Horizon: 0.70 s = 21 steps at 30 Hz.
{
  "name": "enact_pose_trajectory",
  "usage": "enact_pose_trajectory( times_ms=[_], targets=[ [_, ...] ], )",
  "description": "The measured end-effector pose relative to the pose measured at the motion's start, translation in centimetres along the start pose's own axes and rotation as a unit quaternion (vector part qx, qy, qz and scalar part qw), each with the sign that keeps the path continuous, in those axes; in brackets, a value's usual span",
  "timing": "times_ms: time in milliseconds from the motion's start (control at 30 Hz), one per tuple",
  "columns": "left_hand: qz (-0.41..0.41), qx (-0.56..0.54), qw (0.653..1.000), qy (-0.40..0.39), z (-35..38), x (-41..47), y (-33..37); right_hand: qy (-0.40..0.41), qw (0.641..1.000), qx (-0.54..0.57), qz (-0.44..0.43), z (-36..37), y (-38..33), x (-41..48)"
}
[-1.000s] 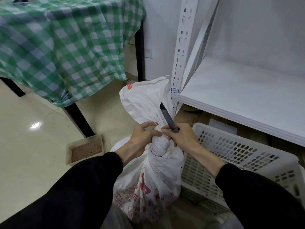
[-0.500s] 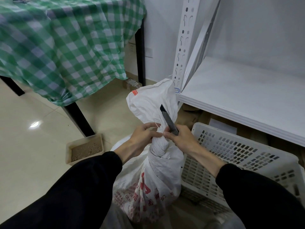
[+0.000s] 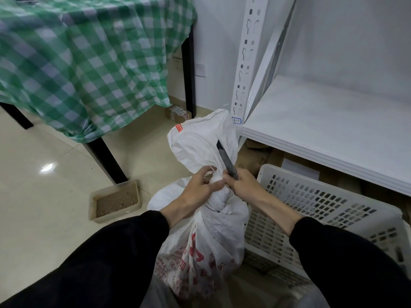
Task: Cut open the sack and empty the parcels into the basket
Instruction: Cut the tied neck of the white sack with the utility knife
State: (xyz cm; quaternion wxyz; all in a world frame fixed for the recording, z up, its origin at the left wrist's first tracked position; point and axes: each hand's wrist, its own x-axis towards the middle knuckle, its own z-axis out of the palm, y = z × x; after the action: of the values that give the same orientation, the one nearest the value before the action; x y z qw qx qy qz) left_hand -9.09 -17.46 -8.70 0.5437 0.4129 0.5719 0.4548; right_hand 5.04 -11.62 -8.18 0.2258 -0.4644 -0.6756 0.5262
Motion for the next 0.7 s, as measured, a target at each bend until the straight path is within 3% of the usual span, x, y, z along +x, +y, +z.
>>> enact_pose_trajectory(
  times_ms=[233, 700],
  targets=[
    [0.014, 0.035, 0.999, -0.031, -0.8, 0.0, 0.1, -0.044, 0.999, -0.006, 0.019, -0.6, -0.3, -0.4],
    [0.011, 0.066, 0.997, 0.025, -0.8, 1.3, -1.4, -0.061, 0.990, 0.102, 0.070, -0.6, -1.1, -1.7]
  ],
)
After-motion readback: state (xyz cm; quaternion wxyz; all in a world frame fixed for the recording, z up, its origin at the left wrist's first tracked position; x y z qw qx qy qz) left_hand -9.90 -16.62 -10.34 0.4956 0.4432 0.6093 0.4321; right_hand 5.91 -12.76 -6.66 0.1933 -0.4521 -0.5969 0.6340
